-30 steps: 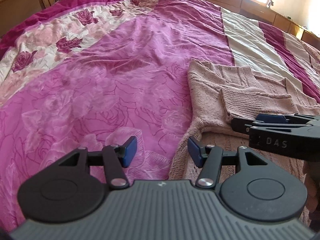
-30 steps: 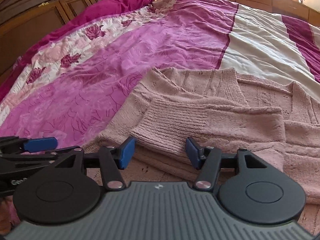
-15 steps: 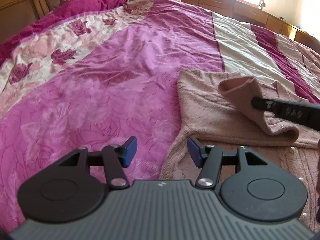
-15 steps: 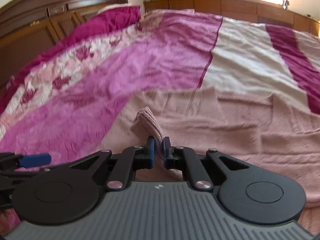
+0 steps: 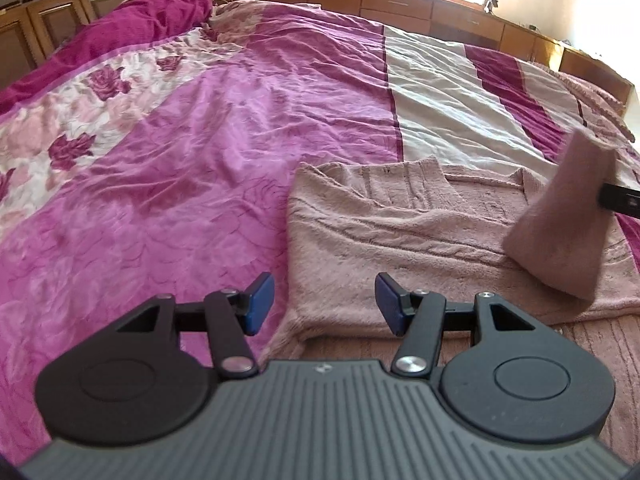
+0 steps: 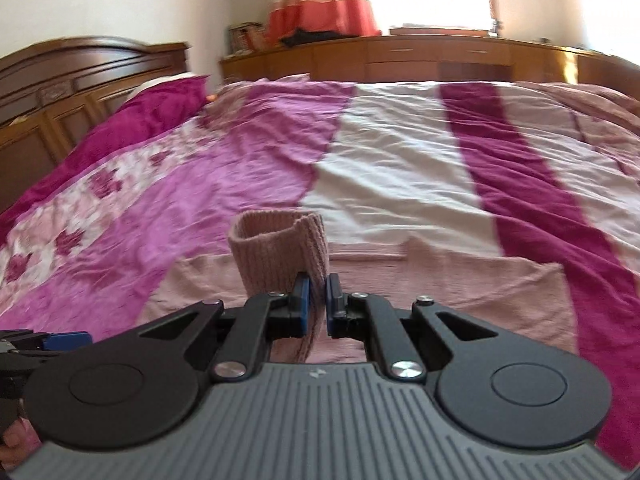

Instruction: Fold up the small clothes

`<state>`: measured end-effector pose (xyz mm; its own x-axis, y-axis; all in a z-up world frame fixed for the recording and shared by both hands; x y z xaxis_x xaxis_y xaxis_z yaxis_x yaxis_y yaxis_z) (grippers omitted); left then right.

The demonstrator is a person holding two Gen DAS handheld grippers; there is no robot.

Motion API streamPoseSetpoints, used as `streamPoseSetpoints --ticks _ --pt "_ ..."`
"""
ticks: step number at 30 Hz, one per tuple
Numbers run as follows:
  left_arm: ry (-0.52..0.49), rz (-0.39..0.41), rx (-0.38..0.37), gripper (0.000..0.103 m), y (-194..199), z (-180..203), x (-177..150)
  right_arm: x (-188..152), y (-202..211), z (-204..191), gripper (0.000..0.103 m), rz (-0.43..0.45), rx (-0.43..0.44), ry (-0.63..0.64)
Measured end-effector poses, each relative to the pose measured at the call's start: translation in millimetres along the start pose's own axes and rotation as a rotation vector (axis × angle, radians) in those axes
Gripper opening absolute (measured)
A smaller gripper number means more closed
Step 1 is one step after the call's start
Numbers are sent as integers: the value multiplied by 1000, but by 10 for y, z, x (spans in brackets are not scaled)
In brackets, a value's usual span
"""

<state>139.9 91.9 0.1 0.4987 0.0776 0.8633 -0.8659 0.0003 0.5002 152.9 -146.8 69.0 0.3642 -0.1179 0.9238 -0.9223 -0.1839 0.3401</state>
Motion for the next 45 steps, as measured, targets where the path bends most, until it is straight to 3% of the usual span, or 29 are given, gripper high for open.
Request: streamPoseSetpoints --ticks 11,17,24,30,35,40,45 --pt "-36 -60 33 57 -259 46 -150 -285 173 1077 8 0 -194 -113" --pt "-54 -70 40 57 -294 65 -187 -651 168 1432 10 -89 -256 -179" --pt "-78 -65 38 57 -270 115 -131 -709 335 1514 45 -44 -293 -224" --pt "-101 -59 38 57 -275 202 -118 -512 297 1290 46 -7 -202 -180" --pt "-108 -64 46 57 -315 198 -138 -542 101 1057 46 -19 -106 -142" --pt "-92 -72 49 59 -344 149 -147 -736 -83 1162 46 -88 -196 -99" --pt "-79 -74 53 58 -275 93 -141 -764 7 1344 46 -81 -220 -146"
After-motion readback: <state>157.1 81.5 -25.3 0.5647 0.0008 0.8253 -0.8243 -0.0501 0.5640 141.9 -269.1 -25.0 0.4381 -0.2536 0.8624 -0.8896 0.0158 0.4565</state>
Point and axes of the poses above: each gripper's, at about its wrist camera, not at the fingertips, and y roughly against the way its jaws point, z to its right, x to its top, the point moved 8 cm from there along -y, roughly the way its jaws point, and after that the axes turned 10 degrees about z, right-handed, at the moved point
